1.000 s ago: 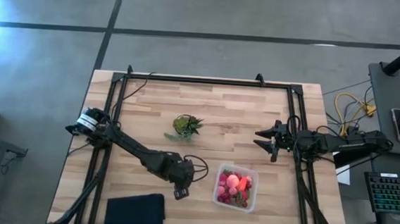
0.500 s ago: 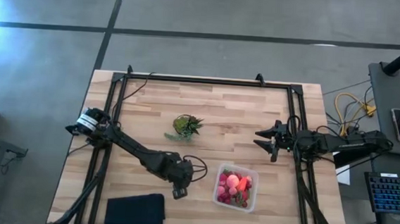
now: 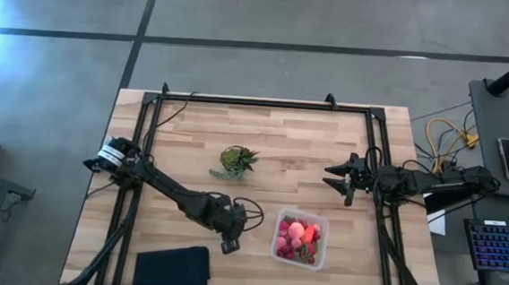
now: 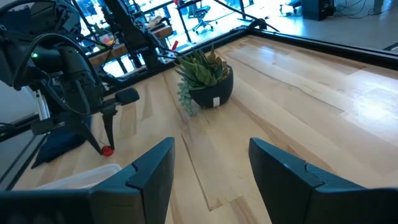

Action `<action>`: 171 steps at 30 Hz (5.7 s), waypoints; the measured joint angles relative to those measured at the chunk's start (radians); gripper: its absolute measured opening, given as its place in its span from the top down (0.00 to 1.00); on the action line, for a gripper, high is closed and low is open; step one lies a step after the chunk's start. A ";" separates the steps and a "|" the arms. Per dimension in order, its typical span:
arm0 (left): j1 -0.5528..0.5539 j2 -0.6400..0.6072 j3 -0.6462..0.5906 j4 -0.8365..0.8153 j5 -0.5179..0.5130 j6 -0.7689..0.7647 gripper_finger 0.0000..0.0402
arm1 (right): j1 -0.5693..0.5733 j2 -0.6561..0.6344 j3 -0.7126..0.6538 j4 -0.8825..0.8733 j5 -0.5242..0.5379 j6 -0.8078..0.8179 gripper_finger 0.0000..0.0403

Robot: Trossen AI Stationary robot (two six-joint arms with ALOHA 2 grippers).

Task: Pick and placing Produce into tupperware
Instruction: Put the cherry into the bin, then return to Home Position

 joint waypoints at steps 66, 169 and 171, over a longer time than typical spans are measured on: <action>0.129 0.065 0.746 -0.462 0.018 0.366 0.51 | 0.000 0.000 0.000 -0.001 0.000 0.000 0.51; 0.216 -1.658 -0.985 -0.054 -0.222 0.253 0.51 | 0.000 0.000 0.000 0.000 0.000 0.000 0.51; 0.216 -1.653 -0.985 -0.054 -0.222 0.253 0.51 | 0.000 0.000 0.000 0.000 0.000 0.000 0.51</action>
